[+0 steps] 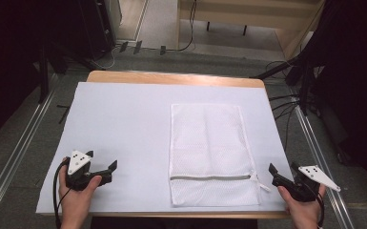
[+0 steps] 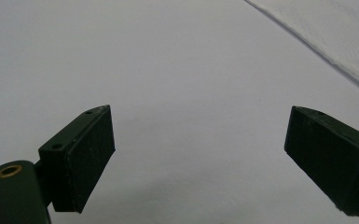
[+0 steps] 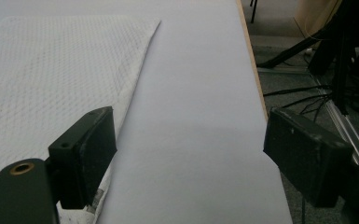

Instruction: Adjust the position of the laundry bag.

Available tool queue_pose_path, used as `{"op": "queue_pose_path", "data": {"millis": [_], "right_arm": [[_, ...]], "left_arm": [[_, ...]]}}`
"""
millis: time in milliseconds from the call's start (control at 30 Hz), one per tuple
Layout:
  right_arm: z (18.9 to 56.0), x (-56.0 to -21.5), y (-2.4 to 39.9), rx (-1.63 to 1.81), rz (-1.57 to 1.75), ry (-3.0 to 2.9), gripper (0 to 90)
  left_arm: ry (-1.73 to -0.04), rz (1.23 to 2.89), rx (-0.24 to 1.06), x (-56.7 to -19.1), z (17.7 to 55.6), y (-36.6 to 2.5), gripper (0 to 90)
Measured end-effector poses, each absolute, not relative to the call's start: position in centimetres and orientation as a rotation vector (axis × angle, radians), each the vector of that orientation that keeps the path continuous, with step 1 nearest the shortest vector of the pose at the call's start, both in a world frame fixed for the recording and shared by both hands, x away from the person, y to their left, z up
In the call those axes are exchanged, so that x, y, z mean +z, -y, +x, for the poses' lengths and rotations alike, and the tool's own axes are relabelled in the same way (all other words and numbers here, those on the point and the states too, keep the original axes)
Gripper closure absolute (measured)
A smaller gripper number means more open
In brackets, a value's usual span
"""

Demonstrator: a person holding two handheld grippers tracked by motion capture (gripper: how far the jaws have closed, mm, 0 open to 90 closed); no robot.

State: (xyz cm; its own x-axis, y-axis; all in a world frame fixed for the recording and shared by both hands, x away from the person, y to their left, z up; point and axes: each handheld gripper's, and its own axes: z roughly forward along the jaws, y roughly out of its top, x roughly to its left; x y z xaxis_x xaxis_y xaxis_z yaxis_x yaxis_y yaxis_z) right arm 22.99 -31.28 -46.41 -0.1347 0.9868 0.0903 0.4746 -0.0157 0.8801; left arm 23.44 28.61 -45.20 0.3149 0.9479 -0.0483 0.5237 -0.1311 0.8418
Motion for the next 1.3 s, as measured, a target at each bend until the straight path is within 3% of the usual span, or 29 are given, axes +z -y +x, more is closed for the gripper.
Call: {"op": "queue_pose_path", "data": {"millis": [167,733,1300], "right_arm": [[23.1,-46.4,31.0,1.085,1.543,-1.659,21.0],[23.1,-46.4,30.0,1.092,1.514,-1.644,30.4],[23.3,-46.6,29.6,1.095,1.49,-1.677,31.7]], "left_arm": [[-1.346,1.781,0.687,-45.1,23.6,-27.2,15.6],[-1.221,1.898,0.41,-45.5,28.1,-16.5,44.2],[-1.266,1.937,0.382,-46.6,32.8,-10.6,54.5]]}}
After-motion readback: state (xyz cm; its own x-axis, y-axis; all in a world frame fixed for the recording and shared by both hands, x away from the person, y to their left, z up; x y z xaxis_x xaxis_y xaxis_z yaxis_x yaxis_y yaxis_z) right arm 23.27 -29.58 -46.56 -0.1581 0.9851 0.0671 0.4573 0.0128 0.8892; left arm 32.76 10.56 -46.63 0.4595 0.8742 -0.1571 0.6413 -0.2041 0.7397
